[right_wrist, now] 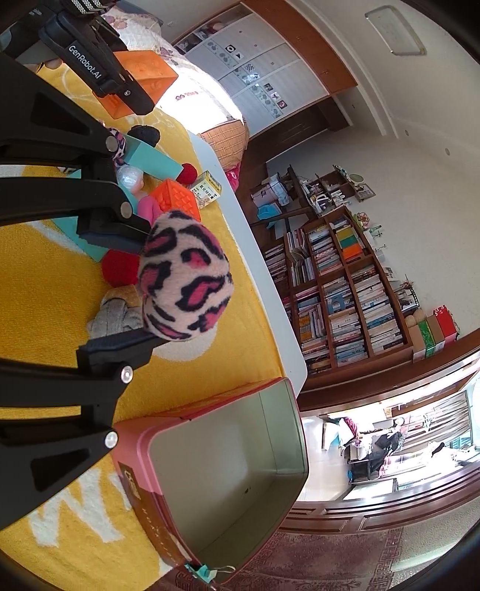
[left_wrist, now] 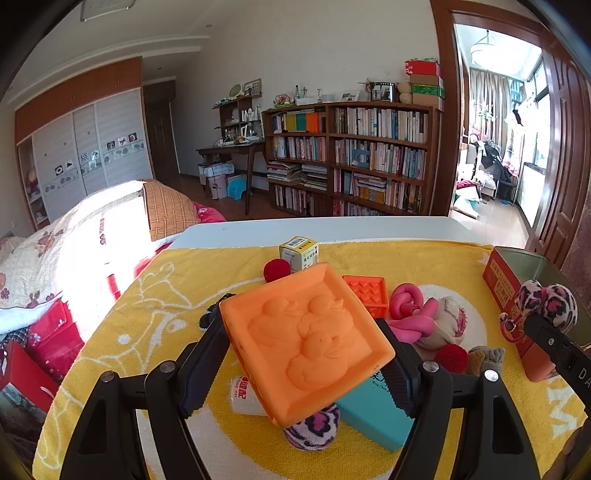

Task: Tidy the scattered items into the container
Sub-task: 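Lift the plush and orange cube and carry both toward the red tin, then lower the plush into the tin with the right tool while the left drops the cube in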

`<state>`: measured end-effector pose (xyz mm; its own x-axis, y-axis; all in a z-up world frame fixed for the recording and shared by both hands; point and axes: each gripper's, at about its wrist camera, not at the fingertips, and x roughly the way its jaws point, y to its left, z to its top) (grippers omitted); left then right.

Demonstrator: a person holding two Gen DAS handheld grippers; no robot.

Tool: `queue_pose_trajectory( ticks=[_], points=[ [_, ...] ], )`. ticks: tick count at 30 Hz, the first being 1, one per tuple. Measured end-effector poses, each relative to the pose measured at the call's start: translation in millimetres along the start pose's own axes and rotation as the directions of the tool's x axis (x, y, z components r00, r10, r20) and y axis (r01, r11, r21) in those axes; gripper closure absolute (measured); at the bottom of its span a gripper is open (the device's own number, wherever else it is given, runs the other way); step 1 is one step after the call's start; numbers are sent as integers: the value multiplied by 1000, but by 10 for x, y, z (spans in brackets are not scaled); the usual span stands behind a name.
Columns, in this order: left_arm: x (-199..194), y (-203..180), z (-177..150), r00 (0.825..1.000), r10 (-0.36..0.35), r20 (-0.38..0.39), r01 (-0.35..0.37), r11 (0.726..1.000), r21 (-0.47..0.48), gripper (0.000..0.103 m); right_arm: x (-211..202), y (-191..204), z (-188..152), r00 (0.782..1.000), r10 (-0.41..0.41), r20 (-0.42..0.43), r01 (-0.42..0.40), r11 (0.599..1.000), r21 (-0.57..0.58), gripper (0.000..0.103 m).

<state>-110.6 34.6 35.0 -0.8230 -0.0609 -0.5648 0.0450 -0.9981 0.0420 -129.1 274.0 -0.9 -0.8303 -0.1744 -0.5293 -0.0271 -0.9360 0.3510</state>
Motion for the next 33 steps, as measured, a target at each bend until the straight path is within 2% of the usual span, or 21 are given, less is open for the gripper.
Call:
queue_pose_trajectory(
  ticks=[6, 13, 25, 33],
  points=[
    [-55, -309, 68, 999, -46, 5, 46, 998, 36, 24, -218, -304, 174, 997, -58, 56, 57, 998, 9, 61],
    [-85, -734, 123, 996, -92, 0, 91, 992, 90, 24, -386, -726, 402, 983, -141, 117, 136, 990, 49, 61],
    [-140, -1373, 197, 985, -171, 0, 169, 972, 162, 24, -398, -1188, 592, 965, -221, 139, 208, 972, 107, 61],
    [-147, -1713, 270, 976, -216, -3, 212, 957, 197, 24, -382, -1364, 597, 965, -232, 121, 218, 969, 121, 61]
  ],
)
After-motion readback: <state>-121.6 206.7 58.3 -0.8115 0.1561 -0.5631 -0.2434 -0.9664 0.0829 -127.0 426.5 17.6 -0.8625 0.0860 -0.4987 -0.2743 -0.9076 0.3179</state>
